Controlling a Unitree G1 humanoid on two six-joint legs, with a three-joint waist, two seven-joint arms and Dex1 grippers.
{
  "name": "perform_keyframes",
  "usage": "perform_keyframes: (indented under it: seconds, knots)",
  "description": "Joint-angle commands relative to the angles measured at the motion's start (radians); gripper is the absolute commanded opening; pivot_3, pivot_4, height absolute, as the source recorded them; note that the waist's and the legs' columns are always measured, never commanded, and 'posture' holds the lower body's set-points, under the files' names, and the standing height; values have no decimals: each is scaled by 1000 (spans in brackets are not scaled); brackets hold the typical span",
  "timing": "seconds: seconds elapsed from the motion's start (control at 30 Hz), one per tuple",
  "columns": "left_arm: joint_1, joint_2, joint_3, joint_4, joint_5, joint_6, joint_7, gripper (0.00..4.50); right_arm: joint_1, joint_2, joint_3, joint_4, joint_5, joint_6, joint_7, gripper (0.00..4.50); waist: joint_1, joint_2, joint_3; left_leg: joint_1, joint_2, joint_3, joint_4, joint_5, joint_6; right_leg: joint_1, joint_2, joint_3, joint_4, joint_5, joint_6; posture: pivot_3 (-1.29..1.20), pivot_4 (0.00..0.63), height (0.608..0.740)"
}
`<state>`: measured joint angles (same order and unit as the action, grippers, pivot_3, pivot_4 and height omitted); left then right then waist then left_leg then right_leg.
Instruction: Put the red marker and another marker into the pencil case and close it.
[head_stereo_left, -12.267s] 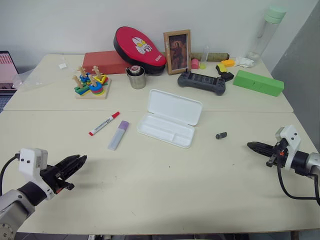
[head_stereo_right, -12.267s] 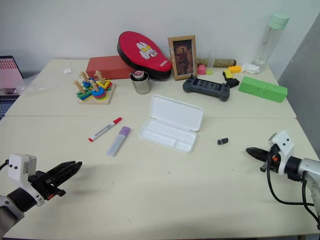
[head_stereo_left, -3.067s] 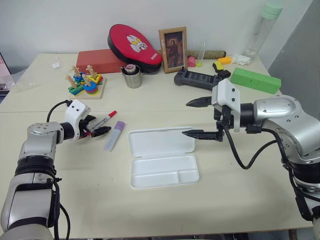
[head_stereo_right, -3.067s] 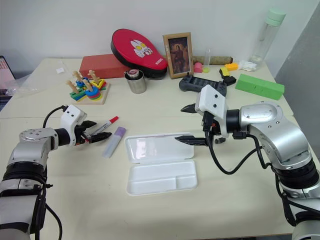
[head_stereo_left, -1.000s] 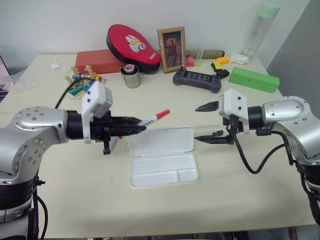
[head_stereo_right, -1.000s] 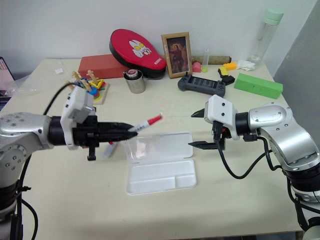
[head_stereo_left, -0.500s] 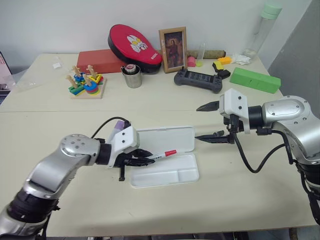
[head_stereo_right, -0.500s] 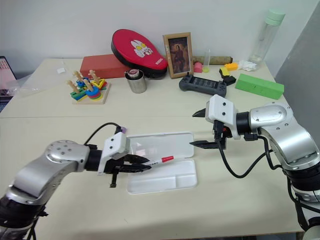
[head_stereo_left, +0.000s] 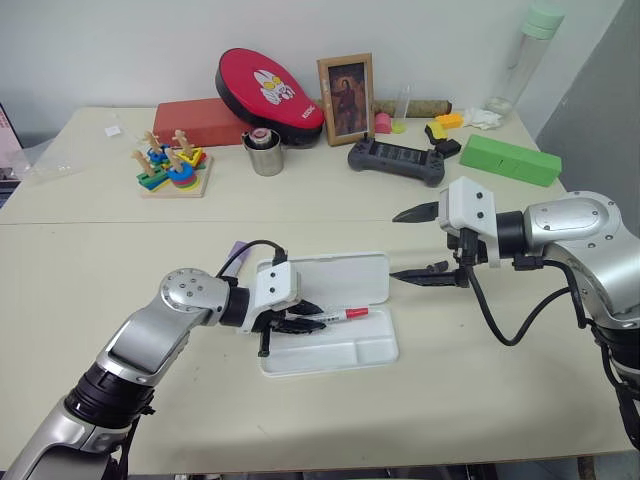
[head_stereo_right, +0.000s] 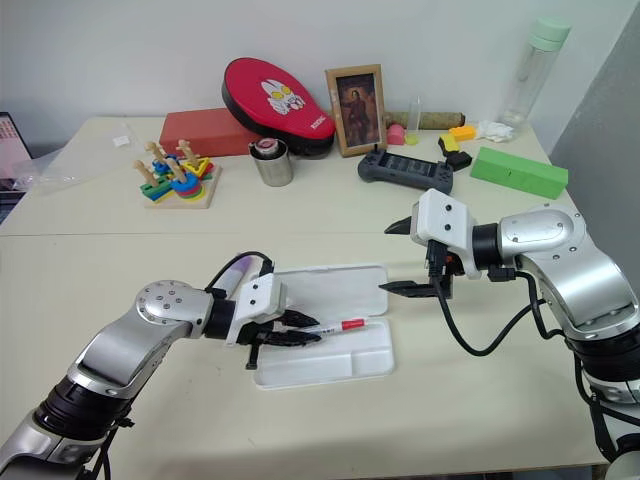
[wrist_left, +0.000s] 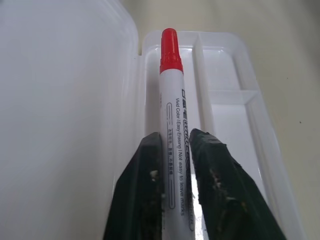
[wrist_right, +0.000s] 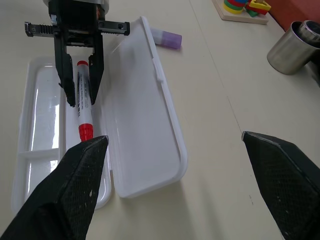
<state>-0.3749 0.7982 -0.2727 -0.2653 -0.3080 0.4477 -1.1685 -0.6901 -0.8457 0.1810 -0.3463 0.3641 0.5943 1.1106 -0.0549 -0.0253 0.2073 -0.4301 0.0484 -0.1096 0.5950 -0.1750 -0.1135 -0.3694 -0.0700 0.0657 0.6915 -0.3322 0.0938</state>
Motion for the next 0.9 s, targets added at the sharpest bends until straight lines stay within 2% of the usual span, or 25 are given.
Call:
perform_keyframes:
  seconds: [0.03,0.3,0.47,0.57,0.63,0.77,0.9]
  knots:
    - [8,-1,21,-36,-8,-15,-4,1917,-13,-8,-34,-24,6,-6,-1,4500,0,0,0,0,0,0,0,0,0,0,0,0,0,0,0,0,150,740]
    - [11,-4,149,-122,-172,107,9,3608,-25,3,-36,-24,20,4,-1,4500,-1,0,0,0,0,0,0,0,0,0,0,0,0,0,0,0,150,740]
    - [22,57,351,-248,-391,291,49,4458,-25,-15,-60,-47,78,18,46,4500,-2,0,0,0,0,0,0,0,0,0,0,0,0,0,0,0,150,740]
    - [-8,59,493,-273,-526,402,153,4458,-40,-10,-79,-60,122,35,59,4500,-1,0,0,0,0,-1,0,0,0,0,0,0,0,0,0,0,150,740]
    - [-19,62,536,-279,-565,441,207,4458,-50,-8,-86,-63,138,44,59,4500,-1,0,0,0,0,-1,0,0,0,0,0,0,0,0,0,0,150,740]
    - [-15,85,645,-272,-543,485,364,4458,-96,3,-68,-43,146,34,76,4500,-3,0,0,0,0,-1,3,0,0,1,0,0,2,0,0,0,150,740]
    - [52,98,644,-277,-447,475,473,4458,-111,2,-42,-33,133,12,111,4500,-2,0,0,0,0,-1,3,0,0,1,0,0,2,0,0,0,150,740]
